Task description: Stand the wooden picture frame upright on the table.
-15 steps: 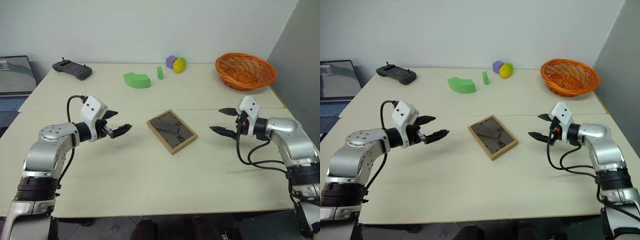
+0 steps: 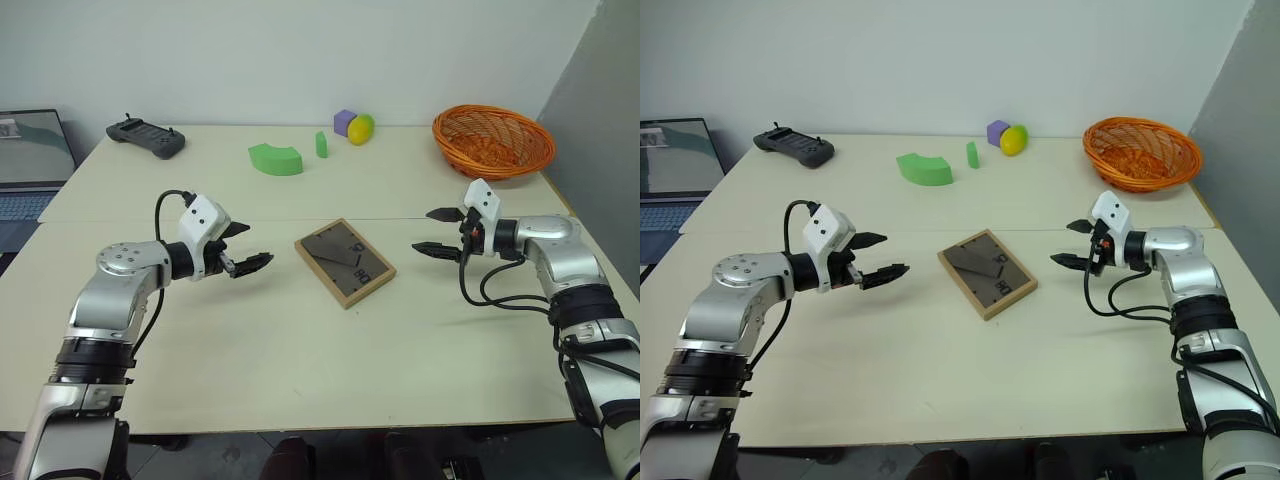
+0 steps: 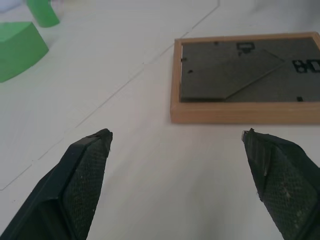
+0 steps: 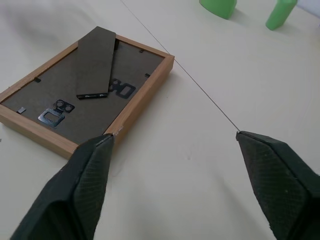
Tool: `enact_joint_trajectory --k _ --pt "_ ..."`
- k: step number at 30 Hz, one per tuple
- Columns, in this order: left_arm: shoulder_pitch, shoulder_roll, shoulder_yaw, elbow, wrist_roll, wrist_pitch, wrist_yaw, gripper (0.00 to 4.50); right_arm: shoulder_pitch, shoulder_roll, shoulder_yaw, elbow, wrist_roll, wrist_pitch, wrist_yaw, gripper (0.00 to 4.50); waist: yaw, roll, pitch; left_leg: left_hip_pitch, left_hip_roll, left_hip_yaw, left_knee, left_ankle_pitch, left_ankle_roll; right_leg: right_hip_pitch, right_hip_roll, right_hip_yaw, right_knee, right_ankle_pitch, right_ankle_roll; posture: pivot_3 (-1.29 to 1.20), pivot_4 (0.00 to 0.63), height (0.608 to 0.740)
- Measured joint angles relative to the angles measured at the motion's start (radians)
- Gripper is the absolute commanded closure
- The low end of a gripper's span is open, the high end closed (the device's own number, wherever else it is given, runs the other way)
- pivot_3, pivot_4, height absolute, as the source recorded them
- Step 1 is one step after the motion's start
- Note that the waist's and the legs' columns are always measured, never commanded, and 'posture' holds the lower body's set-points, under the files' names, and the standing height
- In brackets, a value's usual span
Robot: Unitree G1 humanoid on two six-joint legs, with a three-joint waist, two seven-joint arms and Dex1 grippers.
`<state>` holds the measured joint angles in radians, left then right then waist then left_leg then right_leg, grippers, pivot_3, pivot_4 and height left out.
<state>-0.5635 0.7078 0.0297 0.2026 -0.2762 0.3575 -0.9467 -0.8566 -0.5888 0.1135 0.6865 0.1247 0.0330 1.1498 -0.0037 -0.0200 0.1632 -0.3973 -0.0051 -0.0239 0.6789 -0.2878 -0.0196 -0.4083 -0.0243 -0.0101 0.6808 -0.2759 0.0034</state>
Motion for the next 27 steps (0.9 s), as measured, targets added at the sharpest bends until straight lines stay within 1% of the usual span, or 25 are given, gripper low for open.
enact_joint_trajectory --k 3,4,6,9,13,14,17,22,27 --pt "-0.021 -0.007 -0.012 0.030 0.028 -0.051 -0.003 1.51 -0.006 0.024 0.020 0.075 -0.038 -0.057 -0.019 1.87 -0.001 0.000 0.000 0.000 0.000 0.000 0.000 0.000 0.000 0.000 0.000 0.000 0.000 0.000 0.000 0.00 0.150 0.740" --pt "-0.028 -0.007 -0.020 0.046 0.039 -0.066 -0.002 1.81 -0.013 0.034 0.025 0.103 -0.049 -0.073 -0.028 2.19 -0.002 0.000 0.000 0.000 0.000 0.001 0.000 0.000 0.000 -0.001 0.000 0.001 0.000 0.000 0.000 0.00 0.150 0.740" --pt "-0.032 -0.010 -0.031 0.077 0.061 -0.093 -0.003 2.25 -0.030 0.049 0.028 0.141 -0.070 -0.106 -0.048 2.67 -0.004 0.000 0.000 0.000 0.000 0.001 0.000 0.000 0.000 -0.001 0.000 0.001 0.000 0.000 0.000 0.00 0.150 0.740" --pt "-0.032 -0.022 -0.063 0.129 0.108 -0.128 0.009 2.83 -0.056 0.062 0.029 0.201 -0.106 -0.168 -0.088 3.31 -0.005 0.000 0.000 0.000 0.000 0.001 0.000 0.000 -0.001 -0.001 0.000 0.001 0.000 0.000 0.000 0.00 0.150 0.740" --pt "-0.036 -0.084 -0.122 0.175 0.175 -0.172 0.044 3.61 -0.067 0.121 0.041 0.253 -0.143 -0.218 -0.130 4.20 -0.006 0.000 0.000 0.000 0.000 0.001 0.000 0.001 -0.001 -0.001 0.000 0.001 0.001 0.000 0.000 0.00 0.150 0.740" --pt "-0.042 -0.103 -0.142 0.187 0.190 -0.178 0.046 3.88 -0.067 0.141 0.049 0.263 -0.150 -0.227 -0.138 4.50 -0.005 0.000 0.000 0.000 0.000 0.001 0.000 0.001 -0.002 -0.001 0.000 0.001 0.001 0.000 0.000 0.00 0.150 0.740" --pt "-0.055 -0.131 -0.167 0.204 0.215 -0.193 0.050 4.47 -0.067 0.163 0.067 0.272 -0.179 -0.247 -0.163 4.50 -0.005 0.000 0.000 -0.001 0.000 0.001 0.000 0.002 -0.004 -0.002 0.000 0.001 0.001 0.000 0.000 0.00 0.150 0.740" --pt "-0.090 -0.157 -0.182 0.278 0.255 -0.238 0.065 4.47 -0.049 0.174 0.099 0.245 -0.223 -0.304 -0.178 4.50 -0.007 0.000 0.000 -0.001 0.000 0.001 0.000 0.002 -0.004 -0.002 0.000 0.001 0.001 0.000 0.000 0.00 0.150 0.740" --pt "-0.119 -0.176 -0.183 0.344 0.279 -0.267 0.075 4.47 0.007 0.183 0.113 0.130 -0.219 -0.291 -0.139 4.50 -0.011 0.000 0.000 -0.001 0.000 0.000 0.000 0.002 -0.004 -0.002 0.000 0.001 0.001 0.000 0.000 0.00 0.150 0.740"
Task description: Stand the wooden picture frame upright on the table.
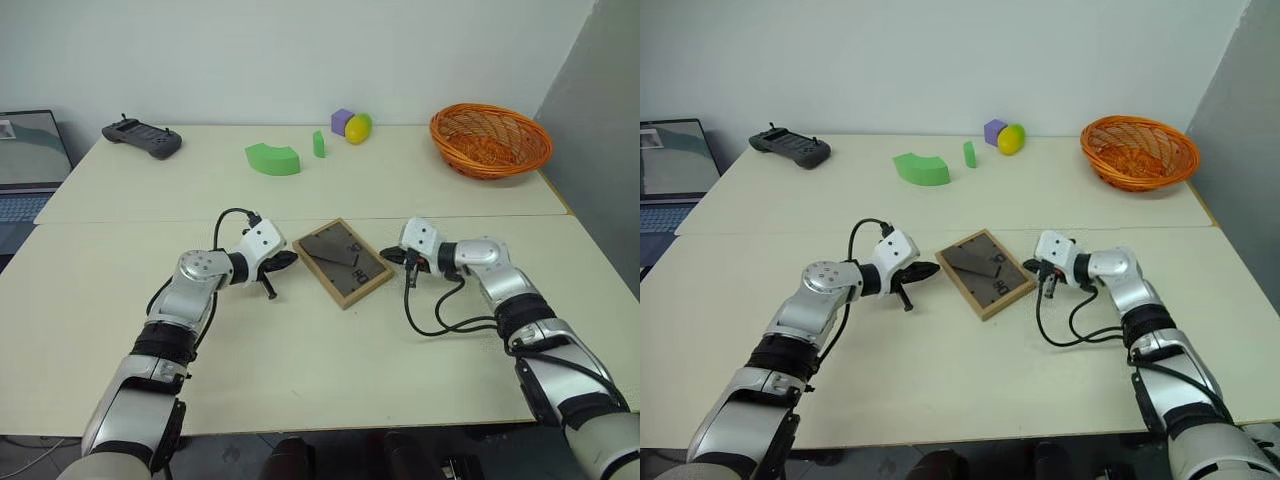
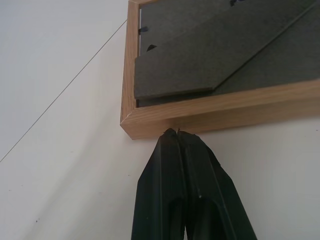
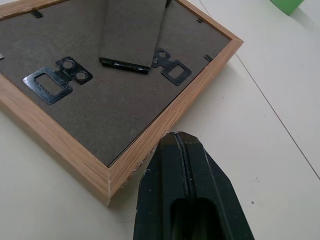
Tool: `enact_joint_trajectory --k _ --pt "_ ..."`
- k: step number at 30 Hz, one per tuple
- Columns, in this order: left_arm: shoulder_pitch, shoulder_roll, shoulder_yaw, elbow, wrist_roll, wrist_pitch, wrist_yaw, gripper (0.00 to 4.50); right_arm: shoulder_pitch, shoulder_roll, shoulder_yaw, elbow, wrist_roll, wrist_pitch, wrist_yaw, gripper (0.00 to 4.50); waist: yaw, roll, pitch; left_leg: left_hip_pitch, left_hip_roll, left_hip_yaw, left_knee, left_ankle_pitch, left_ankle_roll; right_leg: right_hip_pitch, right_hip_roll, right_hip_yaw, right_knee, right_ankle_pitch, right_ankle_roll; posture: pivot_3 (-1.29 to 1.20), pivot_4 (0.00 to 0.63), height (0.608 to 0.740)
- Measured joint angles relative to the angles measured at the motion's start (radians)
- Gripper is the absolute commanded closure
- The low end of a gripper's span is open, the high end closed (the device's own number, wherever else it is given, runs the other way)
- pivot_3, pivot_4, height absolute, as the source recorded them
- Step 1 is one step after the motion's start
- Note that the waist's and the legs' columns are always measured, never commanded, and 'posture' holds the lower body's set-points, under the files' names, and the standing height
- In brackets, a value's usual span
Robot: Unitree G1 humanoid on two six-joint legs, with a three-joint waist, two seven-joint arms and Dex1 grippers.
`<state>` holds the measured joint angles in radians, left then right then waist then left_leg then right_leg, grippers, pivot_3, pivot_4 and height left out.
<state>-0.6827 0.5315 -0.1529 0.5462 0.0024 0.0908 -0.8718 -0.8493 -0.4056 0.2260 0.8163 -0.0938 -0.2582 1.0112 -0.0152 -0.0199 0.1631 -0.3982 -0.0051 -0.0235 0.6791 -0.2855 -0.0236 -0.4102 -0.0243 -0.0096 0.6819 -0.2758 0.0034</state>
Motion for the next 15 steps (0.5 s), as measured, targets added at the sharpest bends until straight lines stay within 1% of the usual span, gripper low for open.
enact_joint_trajectory --k 5,9,15 --pt "-0.023 -0.025 0.001 0.056 0.020 -0.035 0.019 4.47 0.055 0.030 0.005 -0.144 0.040 0.090 0.060 4.50 -0.002 0.000 0.000 0.000 0.000 -0.001 0.000 0.000 0.000 0.000 0.000 -0.001 0.000 0.000 0.000 0.00 0.150 0.740" --pt "-0.039 -0.044 0.001 0.070 0.024 -0.050 0.030 4.47 0.077 0.044 0.023 -0.207 0.049 0.140 0.081 4.50 0.001 0.000 0.000 0.000 -0.001 -0.001 0.000 0.000 0.000 0.000 0.000 -0.001 0.000 0.000 0.000 0.00 0.150 0.740" --pt "-0.041 -0.045 0.001 0.086 0.030 -0.061 0.035 4.47 0.113 0.035 0.022 -0.275 0.080 0.210 0.098 4.50 0.000 0.000 0.000 0.000 -0.001 -0.001 0.000 0.000 0.000 0.000 0.000 0.000 0.000 0.000 0.000 0.00 0.150 0.740"
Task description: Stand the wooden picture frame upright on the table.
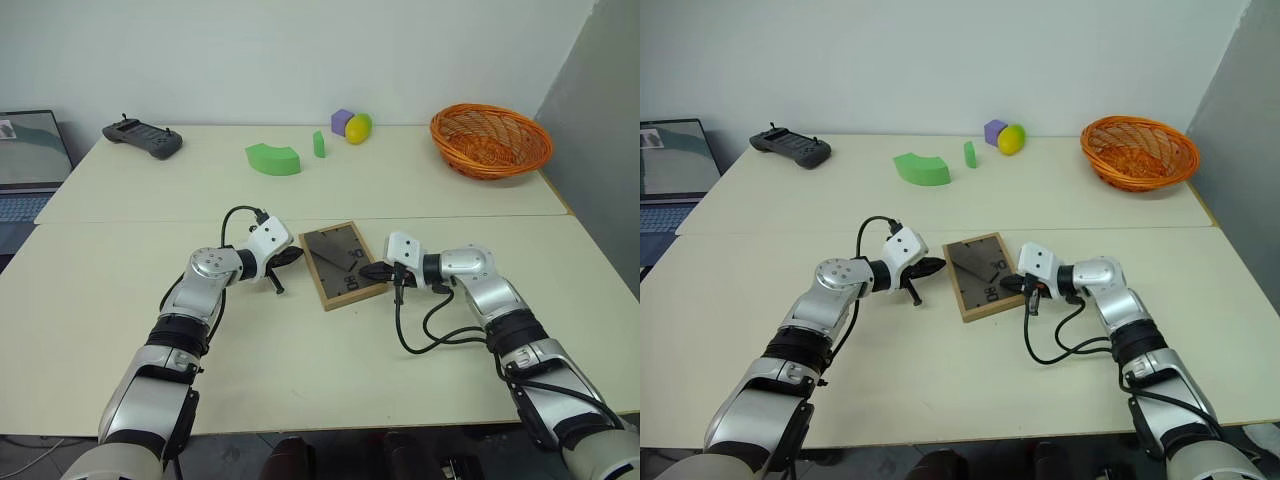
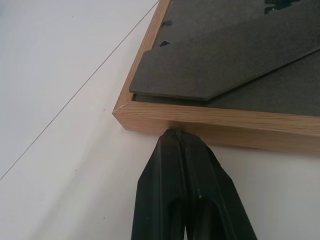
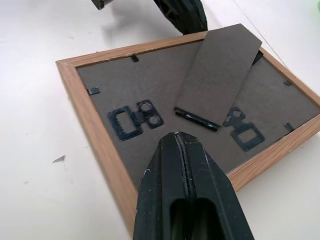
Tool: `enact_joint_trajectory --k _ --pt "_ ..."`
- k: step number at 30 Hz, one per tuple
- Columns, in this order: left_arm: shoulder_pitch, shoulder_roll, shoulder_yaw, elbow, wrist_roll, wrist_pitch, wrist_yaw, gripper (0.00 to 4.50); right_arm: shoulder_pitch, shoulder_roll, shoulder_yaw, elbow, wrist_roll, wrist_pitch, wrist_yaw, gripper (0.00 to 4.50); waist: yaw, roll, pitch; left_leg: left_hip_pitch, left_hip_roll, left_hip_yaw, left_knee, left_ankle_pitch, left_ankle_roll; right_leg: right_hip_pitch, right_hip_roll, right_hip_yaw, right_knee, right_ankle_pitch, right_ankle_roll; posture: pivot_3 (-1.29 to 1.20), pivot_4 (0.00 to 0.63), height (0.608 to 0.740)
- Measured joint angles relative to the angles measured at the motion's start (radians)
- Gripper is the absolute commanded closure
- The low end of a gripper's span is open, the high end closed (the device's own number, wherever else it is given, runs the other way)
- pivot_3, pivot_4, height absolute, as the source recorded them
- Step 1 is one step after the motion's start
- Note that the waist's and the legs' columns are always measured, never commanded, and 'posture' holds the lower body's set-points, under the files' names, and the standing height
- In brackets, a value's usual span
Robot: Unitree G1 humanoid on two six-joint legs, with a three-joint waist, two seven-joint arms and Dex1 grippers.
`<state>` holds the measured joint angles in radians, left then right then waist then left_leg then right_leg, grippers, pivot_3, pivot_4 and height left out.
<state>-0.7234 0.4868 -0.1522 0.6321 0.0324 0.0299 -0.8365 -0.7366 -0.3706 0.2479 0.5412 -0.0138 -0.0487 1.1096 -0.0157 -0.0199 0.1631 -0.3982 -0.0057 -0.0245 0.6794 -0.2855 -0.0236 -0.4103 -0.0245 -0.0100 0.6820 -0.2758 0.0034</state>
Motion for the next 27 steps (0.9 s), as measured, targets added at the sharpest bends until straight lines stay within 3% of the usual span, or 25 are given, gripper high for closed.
enact_joint_trajectory --k 9,14,27 --pt "0.026 0.044 0.005 -0.052 0.001 0.017 -0.029 4.47 -0.044 -0.048 -0.092 0.031 0.019 0.115 -0.109 4.50 0.000 0.000 0.000 0.000 0.000 0.000 0.000 0.000 0.000 0.000 0.000 0.000 0.000 0.000 0.000 0.00 0.150 0.740" --pt "0.018 0.034 0.003 -0.034 0.005 0.021 -0.029 4.47 -0.011 -0.054 -0.070 0.031 -0.009 0.132 -0.139 4.50 -0.001 0.000 0.000 0.000 0.000 0.000 0.000 0.000 0.000 0.000 0.000 0.000 0.000 0.000 0.000 0.00 0.150 0.740" --pt "-0.041 -0.003 -0.005 0.052 0.032 -0.014 -0.023 4.47 0.059 -0.021 -0.027 -0.139 0.047 0.224 -0.046 4.50 -0.004 0.000 0.000 0.000 0.000 0.000 0.000 0.000 0.000 0.000 0.000 0.000 0.000 0.000 0.000 0.00 0.150 0.740"
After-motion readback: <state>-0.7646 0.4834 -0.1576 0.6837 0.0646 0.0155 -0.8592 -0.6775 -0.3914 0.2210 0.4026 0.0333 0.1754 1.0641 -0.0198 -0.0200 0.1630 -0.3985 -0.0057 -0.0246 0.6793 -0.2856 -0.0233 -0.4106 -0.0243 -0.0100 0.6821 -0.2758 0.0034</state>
